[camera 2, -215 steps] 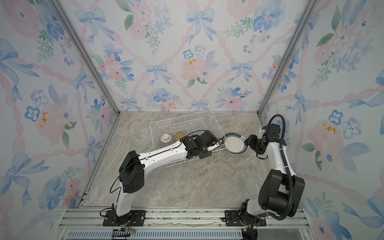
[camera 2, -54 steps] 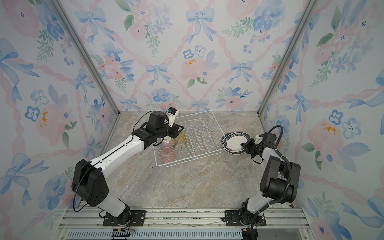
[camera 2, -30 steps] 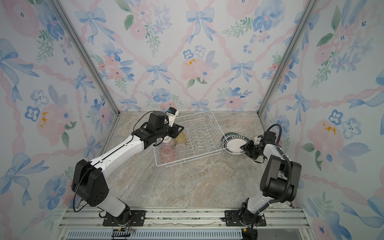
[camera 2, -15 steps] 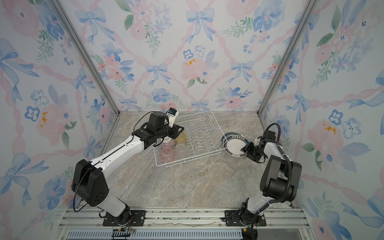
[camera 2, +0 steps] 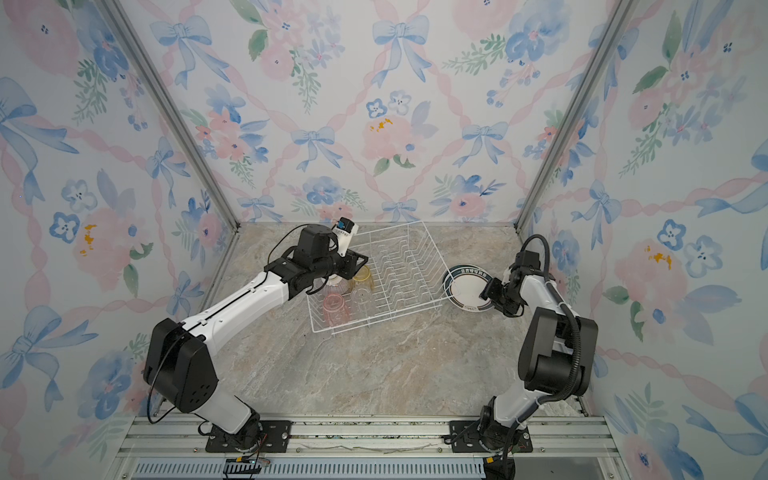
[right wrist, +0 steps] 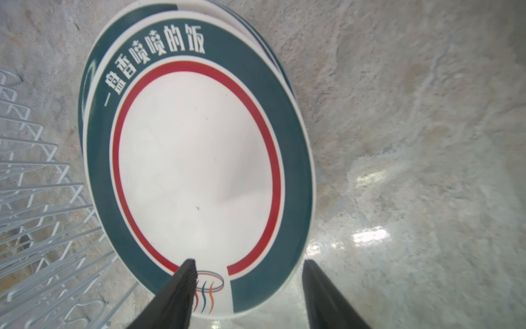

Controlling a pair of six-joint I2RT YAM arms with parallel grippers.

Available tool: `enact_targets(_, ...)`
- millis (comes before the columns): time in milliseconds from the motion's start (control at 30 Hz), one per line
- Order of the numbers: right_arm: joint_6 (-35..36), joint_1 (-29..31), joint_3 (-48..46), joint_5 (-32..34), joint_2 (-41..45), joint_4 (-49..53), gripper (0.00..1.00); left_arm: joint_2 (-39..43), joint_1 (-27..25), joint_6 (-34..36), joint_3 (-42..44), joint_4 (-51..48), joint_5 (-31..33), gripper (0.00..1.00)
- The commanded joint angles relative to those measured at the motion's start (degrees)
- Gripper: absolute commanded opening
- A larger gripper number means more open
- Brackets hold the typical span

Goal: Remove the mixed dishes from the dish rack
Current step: 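Press the plate flat on the stack and open the right gripper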

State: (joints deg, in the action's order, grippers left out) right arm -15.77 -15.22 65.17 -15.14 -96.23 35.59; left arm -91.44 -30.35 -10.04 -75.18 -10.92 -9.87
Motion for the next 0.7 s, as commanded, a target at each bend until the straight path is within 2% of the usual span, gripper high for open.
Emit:
enact_targets(0,0.62,1.48,2.04,2.72,-2.34,1.78,0.64,0.54,0.46,1.42,0.65,-1.41,-0.93,0.37)
enact_targets(667,0.21,3.86,6.12,5.38,-8.23,1.86,0.66,0.74,0.84,2.0,1.17,-2.85,-0.36,0.37)
